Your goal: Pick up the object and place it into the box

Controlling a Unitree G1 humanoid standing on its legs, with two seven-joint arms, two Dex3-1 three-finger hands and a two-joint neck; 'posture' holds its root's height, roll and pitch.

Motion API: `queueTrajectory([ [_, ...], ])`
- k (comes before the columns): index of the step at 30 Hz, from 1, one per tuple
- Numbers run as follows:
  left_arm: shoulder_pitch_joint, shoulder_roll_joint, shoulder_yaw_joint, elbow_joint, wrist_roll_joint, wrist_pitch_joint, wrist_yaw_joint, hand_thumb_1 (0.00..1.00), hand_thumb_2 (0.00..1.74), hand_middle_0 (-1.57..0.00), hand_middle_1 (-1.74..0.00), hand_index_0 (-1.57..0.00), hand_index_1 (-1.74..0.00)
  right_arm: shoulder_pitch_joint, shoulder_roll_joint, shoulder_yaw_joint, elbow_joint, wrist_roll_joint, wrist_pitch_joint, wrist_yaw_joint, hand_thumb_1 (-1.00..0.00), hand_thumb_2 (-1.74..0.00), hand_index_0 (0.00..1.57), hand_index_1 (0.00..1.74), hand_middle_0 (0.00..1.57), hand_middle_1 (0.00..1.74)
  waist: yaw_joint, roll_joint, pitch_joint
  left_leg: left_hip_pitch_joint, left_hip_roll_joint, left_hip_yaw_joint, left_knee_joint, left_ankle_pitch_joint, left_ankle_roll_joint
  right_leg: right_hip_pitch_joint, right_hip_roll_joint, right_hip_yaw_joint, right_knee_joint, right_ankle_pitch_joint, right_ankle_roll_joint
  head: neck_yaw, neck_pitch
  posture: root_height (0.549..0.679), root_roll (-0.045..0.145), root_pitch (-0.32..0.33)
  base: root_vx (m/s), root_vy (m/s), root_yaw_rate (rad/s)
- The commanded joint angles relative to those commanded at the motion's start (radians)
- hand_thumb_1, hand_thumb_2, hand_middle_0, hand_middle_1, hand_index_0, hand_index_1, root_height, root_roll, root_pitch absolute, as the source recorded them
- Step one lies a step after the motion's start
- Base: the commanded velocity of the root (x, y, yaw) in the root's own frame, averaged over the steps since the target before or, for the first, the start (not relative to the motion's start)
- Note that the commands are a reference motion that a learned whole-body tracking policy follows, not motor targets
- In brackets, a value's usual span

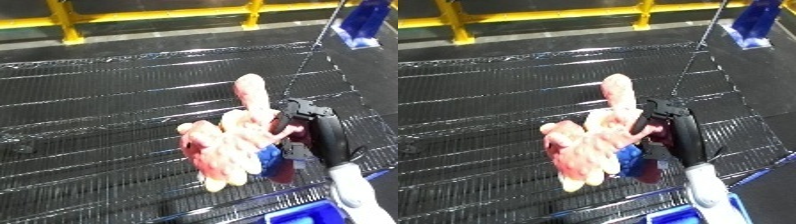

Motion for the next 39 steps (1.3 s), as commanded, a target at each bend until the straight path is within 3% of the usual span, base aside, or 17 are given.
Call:
queueTrajectory([
  [6, 0.0, -0.011, 0.006, 0.0, 0.01, 0.003, -0.003, 1.0, 1.74, -1.57, -1.74, -1.57, -1.74, 0.137, 0.033, -0.159, -0.03, -0.017, -0.02, -0.045, -1.0, -1.74, 1.57, 1.74, 1.57, 1.74, -0.053, 0.009, -0.011, 0.014, 0.007, 0.02, 0.01, -0.01, 0.0003, -0.002, 0.0047, 0.018, 0.001, 0.003, -0.0002, 0.1, -0.031, 0.632, 0.051, -0.19, -0.008, -0.001, -0.116],
  [15, -0.01, -0.017, -0.016, 0.016, 0.017, 0.002, 0.006, 1.0, 1.74, -1.57, -1.74, -1.57, -1.74, 0.25, 0.07, -0.327, 0.02, -0.051, -0.039, -0.156, -1.0, -1.74, 1.57, 1.74, 1.57, 1.74, -0.126, 0.019, -0.03, 0.036, 0.018, 0.043, 0.02, -0.025, -0.0027, 0.016, 0.0137, 0.029, -0.017, 0.005, -0.0026, 0.284, -0.188, 0.635, 0.057, -0.196, 0.0, 0.0, -0.095],
  [22, -0.006, -0.025, -0.027, 0.049, 0.002, -0.006, 0.03, 1.0, 1.74, -1.57, -1.74, -1.57, -1.74, 0.307, 0.158, -0.433, 0.072, -0.022, -0.075, -0.244, -1.0, -1.74, 1.57, 1.74, 1.57, 1.74, -0.178, 0.027, -0.038, 0.044, 0.025, 0.057, 0.024, -0.034, -0.003, 0.019, 0.0199, 0.038, -0.023, 0.01, -0.005, 0.438, -0.206, 0.637, 0.063, -0.195, -0.005, 0.009, -0.093],
  [30, -0.013, -0.022, -0.044, 0.062, -0.006, -0.02, 0.034, 1.0, 1.74, -1.57, -1.74, -1.57, -1.74, 0.33, 0.209, -0.486, 0.162, 0.077, -0.123, -0.282, -1.0, -1.74, 1.57, 1.74, 1.57, 1.74, -0.234, 0.04, -0.044, 0.052, 0.028, 0.078, 0.027, -0.04, -0.0079, 0.015, 0.0257, 0.057, -0.033, 0.019, -0.01, 0.444, -0.192, 0.64, 0.073, -0.188, -0.007, 0.02, -0.115],
  [39, -0.011, -0.005, -0.052, 0.066, -0.011, -0.042, 0.02, 1.0, 1.74, -1.57, -1.74, -1.57, -1.74, 0.295, 0.206, -0.523, 0.364, 0.235, -0.175, -0.31, -0.55, -0.96, 0.86, 0.96, 0.86, 0.96, -0.255, 0.048, -0.047, 0.051, 0.031, 0.093, 0.027, -0.038, -0.0151, 0.008, 0.0293, 0.066, -0.042, 0.03, -0.0131, 0.43, -0.169, 0.643, 0.079, -0.182, -0.015, 0.006, -0.049],
])
